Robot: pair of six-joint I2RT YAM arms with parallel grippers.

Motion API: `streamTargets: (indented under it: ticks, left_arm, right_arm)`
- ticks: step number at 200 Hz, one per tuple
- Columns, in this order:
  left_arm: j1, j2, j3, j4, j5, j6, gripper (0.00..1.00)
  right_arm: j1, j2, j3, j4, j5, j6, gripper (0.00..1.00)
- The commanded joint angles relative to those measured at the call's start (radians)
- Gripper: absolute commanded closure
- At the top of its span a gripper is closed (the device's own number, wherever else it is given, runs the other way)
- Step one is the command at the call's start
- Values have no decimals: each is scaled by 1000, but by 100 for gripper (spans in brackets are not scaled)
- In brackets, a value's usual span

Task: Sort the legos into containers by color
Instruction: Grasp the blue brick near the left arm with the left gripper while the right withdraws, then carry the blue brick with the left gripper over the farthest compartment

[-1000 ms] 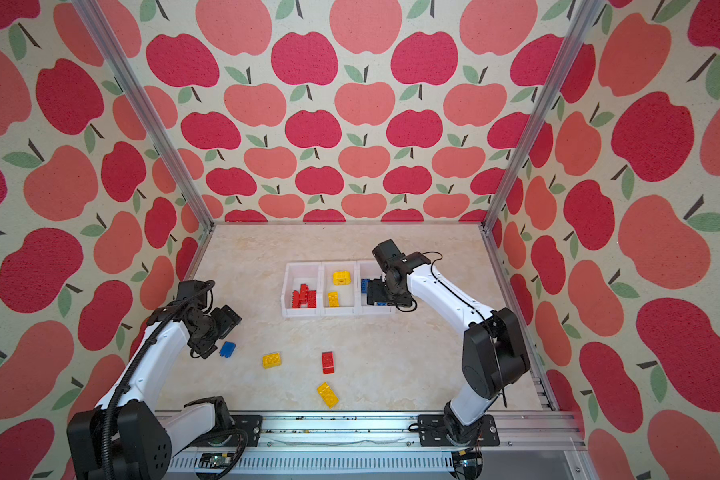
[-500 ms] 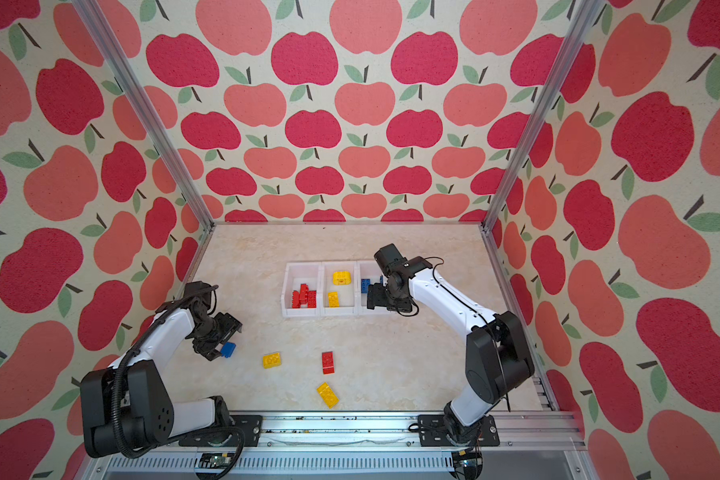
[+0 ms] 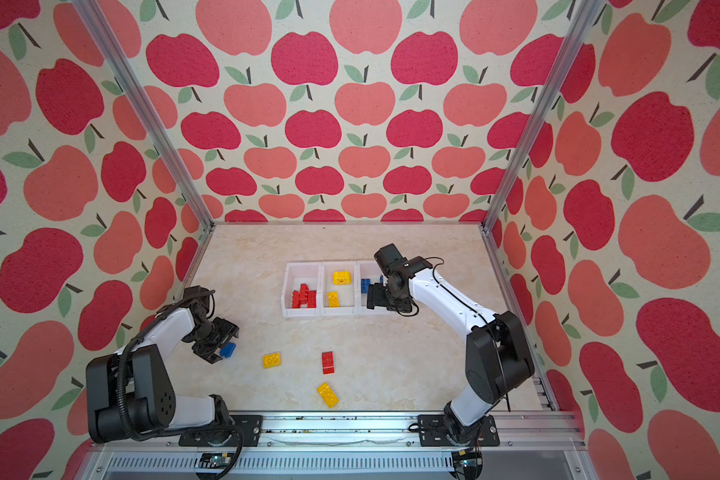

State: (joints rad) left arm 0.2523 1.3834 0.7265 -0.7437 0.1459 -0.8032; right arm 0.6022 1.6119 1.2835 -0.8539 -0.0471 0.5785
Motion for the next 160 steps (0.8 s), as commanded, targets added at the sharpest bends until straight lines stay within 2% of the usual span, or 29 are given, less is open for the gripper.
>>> streamTargets:
  ticks: [1, 38, 103, 160]
  left_arm:
    - [12, 19, -28, 26, -17, -31, 29]
    - [27, 18, -57, 58, -25, -35, 33]
    - [33, 40, -56, 82, -17, -29, 51]
    - [33, 11, -49, 67, -7, -4, 60]
  right_arm:
    - [-1, -22, 26, -29, -2, 20, 16]
    - [0, -13, 45, -38, 5, 24, 16]
    - [-1, -11, 50, -41, 7, 41, 17]
    - [-1, -19, 37, -43, 13, 58, 17]
